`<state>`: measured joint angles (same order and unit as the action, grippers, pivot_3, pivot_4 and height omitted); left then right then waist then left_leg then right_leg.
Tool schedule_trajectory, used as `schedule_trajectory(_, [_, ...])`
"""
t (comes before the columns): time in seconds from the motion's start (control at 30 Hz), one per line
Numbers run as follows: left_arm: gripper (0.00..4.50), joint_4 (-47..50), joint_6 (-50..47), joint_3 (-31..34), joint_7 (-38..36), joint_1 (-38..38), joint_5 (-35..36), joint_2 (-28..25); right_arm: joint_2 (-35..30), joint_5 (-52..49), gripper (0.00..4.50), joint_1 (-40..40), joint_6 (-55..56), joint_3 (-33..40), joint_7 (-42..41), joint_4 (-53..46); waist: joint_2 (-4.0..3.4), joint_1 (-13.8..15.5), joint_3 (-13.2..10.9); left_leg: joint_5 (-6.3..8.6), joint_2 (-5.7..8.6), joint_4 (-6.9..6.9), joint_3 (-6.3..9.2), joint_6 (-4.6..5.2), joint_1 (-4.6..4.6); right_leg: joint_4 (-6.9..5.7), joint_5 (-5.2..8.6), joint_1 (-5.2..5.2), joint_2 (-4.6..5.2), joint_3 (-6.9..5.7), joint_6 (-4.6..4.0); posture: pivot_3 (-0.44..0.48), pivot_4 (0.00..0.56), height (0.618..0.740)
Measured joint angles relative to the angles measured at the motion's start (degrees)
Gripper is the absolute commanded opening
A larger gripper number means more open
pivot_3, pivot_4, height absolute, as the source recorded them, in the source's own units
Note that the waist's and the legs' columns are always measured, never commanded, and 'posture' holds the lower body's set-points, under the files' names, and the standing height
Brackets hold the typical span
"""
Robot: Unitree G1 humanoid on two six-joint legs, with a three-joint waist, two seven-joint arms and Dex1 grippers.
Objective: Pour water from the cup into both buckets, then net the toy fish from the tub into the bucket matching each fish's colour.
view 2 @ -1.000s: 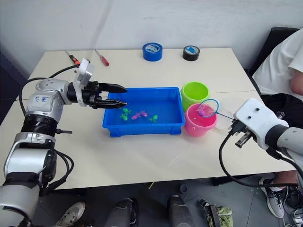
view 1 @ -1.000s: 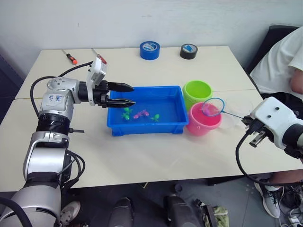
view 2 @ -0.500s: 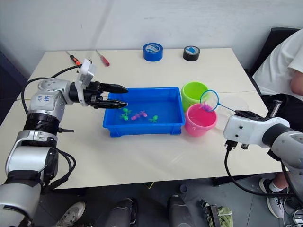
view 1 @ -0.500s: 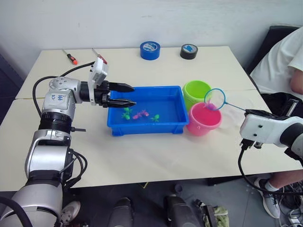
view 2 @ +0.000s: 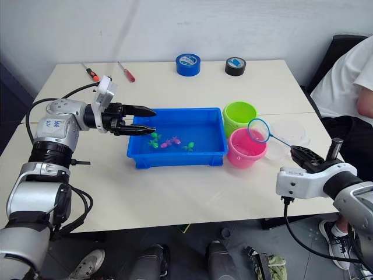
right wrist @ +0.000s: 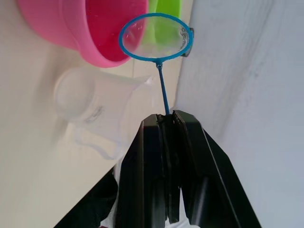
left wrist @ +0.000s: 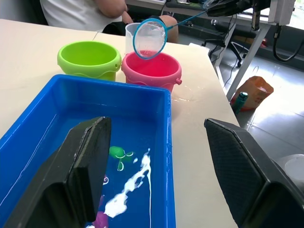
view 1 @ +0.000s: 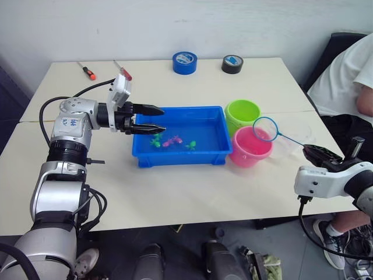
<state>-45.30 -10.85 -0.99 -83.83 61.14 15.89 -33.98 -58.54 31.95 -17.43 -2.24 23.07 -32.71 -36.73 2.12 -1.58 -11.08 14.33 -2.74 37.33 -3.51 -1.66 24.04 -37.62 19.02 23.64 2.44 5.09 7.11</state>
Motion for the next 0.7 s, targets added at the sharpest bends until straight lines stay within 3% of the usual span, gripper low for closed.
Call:
schedule_trajectory(0.23, [3.46, 0.88, -0.17, 0.06, 0.22, -0.53, 0.0, -0.01, 3.74, -1.03, 0.0, 1.81, 0.69, 0.4, -1.67, 0.07, 0.0, -0.12, 0.0, 0.0, 0.0, 0.03, -0.01, -0.01, -0.06, -0.08, -0.01, -0.04, 0.0, 0.02, 0.01, 0.0, 0.15, 0.734])
schedule_trajectory(0.43, [3.46, 1.61, -0.9, 3.66, 4.23, -1.94, 0.17, -4.38, 5.4, -17.32, 0.0, 27.92, -16.91, -2.73, -9.08, -1.61, 0.04, -1.39, -0.02, -0.1, -0.07, -0.24, -0.01, -0.16, -0.68, -0.26, 0.01, -0.4, -0.04, 0.04, -0.04, 0.0, 0.15, 0.734])
schedule_trajectory(0.7, [3.46, 5.03, -3.03, 7.23, 6.76, -10.9, 0.34, -11.11, 11.81, -27.77, 0.0, 45.77, -38.78, -21.41, -14.26, 3.27, 0.04, -1.61, -0.02, -0.05, -0.09, -0.2, -0.1, -0.13, -0.67, -0.31, 0.07, -0.36, 0.09, 0.03, -0.14, 0.0, 0.15, 0.734])
